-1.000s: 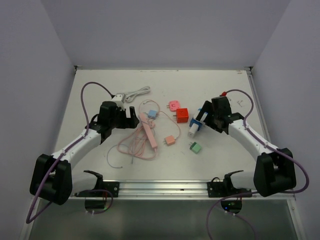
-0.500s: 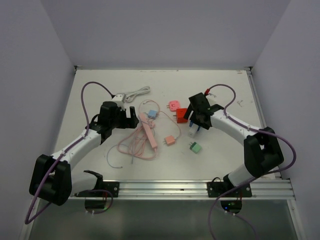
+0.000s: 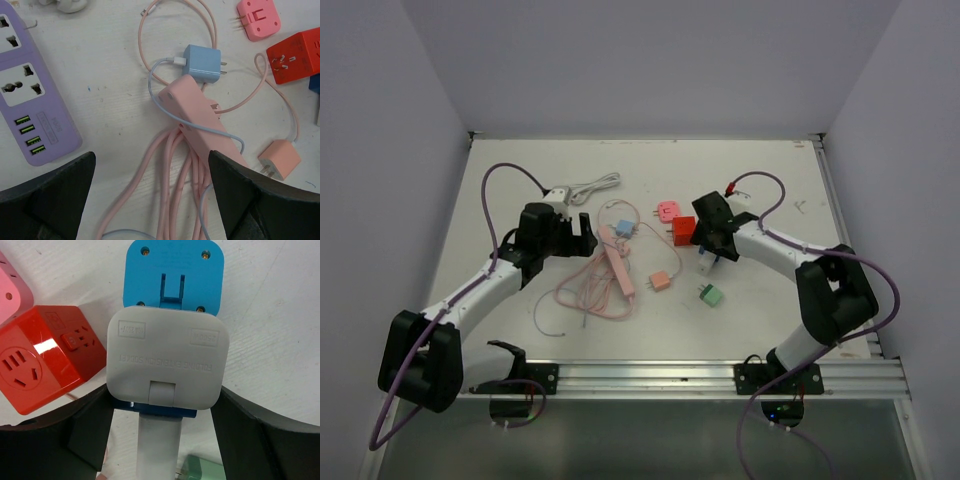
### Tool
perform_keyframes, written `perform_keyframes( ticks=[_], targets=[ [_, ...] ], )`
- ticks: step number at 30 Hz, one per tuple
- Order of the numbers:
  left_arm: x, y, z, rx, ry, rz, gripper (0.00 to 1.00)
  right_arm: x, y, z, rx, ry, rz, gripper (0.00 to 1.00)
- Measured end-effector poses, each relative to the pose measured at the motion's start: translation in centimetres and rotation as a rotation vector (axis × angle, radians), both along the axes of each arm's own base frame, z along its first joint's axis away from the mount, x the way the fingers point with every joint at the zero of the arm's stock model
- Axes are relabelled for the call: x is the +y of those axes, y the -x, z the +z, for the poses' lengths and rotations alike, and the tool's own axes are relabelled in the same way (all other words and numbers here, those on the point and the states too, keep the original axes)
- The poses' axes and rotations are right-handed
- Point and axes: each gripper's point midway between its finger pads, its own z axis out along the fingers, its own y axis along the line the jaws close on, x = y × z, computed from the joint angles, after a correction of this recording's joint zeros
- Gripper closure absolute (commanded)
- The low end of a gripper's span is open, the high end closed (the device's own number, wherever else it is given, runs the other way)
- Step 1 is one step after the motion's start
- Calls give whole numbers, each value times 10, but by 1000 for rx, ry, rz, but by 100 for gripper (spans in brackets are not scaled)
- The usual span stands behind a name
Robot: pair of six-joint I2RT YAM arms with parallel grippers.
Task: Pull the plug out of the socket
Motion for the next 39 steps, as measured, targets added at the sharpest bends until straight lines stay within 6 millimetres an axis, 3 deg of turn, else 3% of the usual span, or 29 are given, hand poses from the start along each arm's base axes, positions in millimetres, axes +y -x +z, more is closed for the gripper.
perform_keyframes(
  ticks=[10, 14, 17, 20, 25, 32, 39],
  targets=[
    [0, 0, 1, -3, 2, -1, 2, -7, -3, -11, -26, 81, 126, 37],
    [0, 0, 1, -3, 2, -1, 2, -12, -5, -10, -36, 107, 182, 54],
    [0, 0, 0, -4, 2, -1, 2, -15, -6, -10, -38, 129, 228, 60],
    [-1, 1, 0, -3, 5, -5, 2, -14, -6, -9, -36, 142, 279, 78],
    [-2, 2, 0, -1, 9, -11, 2, -9, 1, -4, -25, 137, 385, 99],
    [-7, 3, 8, -4, 29, -31, 2, 9, 6, 25, -85, 76, 527, 100],
    [-25, -9, 54, -42, 138, -43, 2, 35, 19, 51, -130, -35, 689, 100]
  ],
)
